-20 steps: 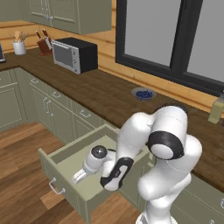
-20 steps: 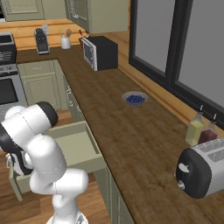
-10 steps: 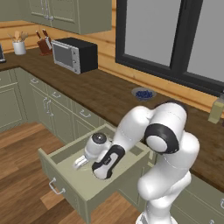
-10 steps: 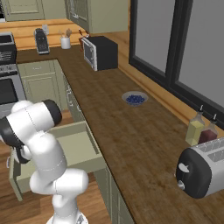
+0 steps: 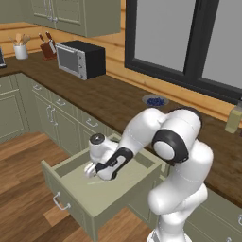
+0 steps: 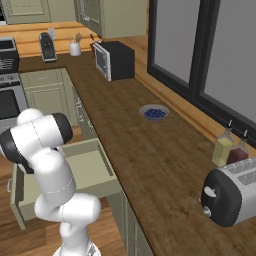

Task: Take a straw from the drawer in front and place it inside the glass cup on the dining counter.

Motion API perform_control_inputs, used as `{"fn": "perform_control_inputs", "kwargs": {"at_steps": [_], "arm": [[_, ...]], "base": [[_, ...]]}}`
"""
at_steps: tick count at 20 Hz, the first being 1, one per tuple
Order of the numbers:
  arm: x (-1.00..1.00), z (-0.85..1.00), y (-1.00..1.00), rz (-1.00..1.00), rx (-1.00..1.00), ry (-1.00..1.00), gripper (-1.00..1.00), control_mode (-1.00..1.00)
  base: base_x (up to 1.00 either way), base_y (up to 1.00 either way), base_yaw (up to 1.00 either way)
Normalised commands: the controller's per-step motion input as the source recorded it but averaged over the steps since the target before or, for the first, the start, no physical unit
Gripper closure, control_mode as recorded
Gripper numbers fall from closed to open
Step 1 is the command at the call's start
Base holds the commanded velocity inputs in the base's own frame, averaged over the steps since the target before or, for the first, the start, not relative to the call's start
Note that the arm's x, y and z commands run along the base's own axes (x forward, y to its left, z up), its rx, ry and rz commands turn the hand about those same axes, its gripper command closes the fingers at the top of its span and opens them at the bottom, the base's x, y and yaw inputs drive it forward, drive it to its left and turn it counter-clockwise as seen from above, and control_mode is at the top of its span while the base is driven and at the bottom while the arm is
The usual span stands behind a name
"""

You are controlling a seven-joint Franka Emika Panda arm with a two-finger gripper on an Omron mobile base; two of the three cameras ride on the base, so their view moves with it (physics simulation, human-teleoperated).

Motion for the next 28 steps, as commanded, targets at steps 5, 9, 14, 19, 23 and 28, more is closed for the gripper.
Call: {"fn": "perform_control_inputs", "kwargs": {"at_steps": [5, 9, 14, 19, 23, 28], "arm": [[-0.14, -0.30, -0.36, 0.09, -0.05, 0.02, -1.00, -1.00], [-0.03, -0.16, -0.15, 0.14, 0.03, 0.04, -1.00, -1.00], [0.00, -0.12, 0.00, 0.20, 0.13, 0.06, -1.00, -1.00], [0.11, -0.22, 0.02, 0.15, 0.07, 0.11, -1.00, -1.00], [0.23, -0.14, 0.10, 0.07, 0.00, 0.09, -1.00, -1.00], [0.21, 0.00, 0.23, 0.01, 0.00, 0.03, -1.00, -1.00]], "base": [[0.00, 0.00, 0.00], [0.00, 0.00, 0.00], [0.00, 0.00, 0.00], [0.00, 0.00, 0.00], [0.00, 0.00, 0.00], [0.00, 0.00, 0.00]]}}
